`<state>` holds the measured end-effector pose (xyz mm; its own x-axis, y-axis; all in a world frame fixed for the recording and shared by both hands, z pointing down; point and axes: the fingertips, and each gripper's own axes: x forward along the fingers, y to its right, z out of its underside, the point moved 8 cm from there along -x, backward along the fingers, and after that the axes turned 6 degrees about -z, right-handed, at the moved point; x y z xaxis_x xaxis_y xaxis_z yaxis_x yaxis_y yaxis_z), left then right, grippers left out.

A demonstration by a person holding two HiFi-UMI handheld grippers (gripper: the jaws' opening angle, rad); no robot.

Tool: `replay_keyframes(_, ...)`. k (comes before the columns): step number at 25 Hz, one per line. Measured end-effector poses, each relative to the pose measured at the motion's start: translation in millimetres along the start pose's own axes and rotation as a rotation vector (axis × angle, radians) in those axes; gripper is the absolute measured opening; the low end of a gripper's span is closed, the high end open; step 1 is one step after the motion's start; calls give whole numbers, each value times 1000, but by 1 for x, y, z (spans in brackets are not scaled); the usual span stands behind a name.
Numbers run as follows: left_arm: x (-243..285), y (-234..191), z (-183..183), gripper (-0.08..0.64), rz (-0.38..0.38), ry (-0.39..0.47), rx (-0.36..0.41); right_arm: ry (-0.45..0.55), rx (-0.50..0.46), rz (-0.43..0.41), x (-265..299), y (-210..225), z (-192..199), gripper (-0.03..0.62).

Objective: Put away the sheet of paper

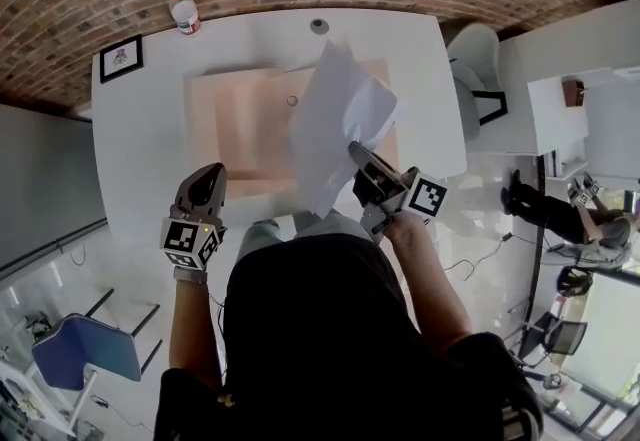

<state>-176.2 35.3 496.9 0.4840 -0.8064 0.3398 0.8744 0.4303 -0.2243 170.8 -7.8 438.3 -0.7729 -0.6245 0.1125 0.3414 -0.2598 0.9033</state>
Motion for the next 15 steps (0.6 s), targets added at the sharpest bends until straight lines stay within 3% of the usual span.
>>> replay_keyframes(7,16,0,37,5,-32,-80,-31,-97,23,53,-10,26,-10,11)
replay_keyframes(15,28,1,67,5,-48,-99,-60,-218,28,128,-6,53,-6,11)
